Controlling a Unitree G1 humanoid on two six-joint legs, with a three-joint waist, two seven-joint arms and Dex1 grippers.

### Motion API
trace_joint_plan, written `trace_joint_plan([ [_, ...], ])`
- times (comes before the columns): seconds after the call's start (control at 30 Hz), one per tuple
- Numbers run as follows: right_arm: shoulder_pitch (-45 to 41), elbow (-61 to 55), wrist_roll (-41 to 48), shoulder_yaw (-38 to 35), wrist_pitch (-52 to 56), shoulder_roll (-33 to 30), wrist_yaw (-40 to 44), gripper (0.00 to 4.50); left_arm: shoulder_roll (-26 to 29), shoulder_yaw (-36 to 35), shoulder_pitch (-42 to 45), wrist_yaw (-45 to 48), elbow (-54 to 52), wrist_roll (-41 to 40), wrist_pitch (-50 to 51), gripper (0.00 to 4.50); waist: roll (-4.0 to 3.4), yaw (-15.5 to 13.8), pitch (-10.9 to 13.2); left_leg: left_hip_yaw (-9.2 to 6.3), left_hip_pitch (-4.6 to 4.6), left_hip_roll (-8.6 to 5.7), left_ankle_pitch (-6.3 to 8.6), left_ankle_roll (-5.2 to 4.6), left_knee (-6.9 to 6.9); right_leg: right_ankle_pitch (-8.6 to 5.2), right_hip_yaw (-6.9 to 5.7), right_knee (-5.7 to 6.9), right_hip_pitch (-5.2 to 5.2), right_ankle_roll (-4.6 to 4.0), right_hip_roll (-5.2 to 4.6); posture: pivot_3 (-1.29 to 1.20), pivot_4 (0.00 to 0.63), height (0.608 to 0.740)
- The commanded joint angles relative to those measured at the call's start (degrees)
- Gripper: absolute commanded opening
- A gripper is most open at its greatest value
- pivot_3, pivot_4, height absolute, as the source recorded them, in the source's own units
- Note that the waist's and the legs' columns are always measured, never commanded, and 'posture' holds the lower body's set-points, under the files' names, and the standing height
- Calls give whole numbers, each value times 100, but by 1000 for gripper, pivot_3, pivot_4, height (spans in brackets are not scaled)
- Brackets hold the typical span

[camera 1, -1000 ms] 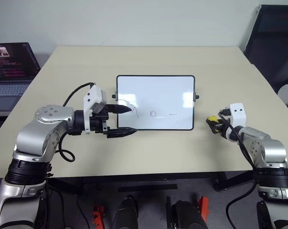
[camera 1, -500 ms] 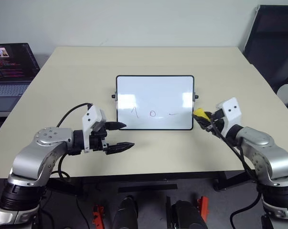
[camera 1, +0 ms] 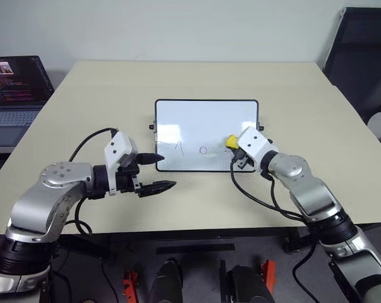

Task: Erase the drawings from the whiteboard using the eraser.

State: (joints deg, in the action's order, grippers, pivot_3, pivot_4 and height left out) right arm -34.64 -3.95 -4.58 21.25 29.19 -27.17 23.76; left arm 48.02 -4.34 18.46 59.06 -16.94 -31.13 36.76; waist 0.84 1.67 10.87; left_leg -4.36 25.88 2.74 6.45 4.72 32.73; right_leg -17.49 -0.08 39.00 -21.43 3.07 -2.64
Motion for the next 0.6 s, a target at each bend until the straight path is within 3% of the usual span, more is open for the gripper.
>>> trace_joint_plan([
  [0.03,-193,208,-259,92,-319,125,118,1075,40,-5,142,56,-10,24,-129,4500,0,6,0,0,0,1,0,0,0,1,0,1,0,-2,1,0,150,740],
  [0.27,20,285,-555,158,-356,-89,576,1075,34,12,256,125,128,80,-190,4500,1,8,-1,0,-3,4,-1,0,4,1,1,4,3,7,4,0,150,740],
  [0.6,231,365,-688,-313,-91,-550,762,1071,86,-17,162,246,239,140,-252,4500,4,-20,-3,0,-8,3,-3,-1,14,0,2,3,9,-10,1,0,150,740],
])
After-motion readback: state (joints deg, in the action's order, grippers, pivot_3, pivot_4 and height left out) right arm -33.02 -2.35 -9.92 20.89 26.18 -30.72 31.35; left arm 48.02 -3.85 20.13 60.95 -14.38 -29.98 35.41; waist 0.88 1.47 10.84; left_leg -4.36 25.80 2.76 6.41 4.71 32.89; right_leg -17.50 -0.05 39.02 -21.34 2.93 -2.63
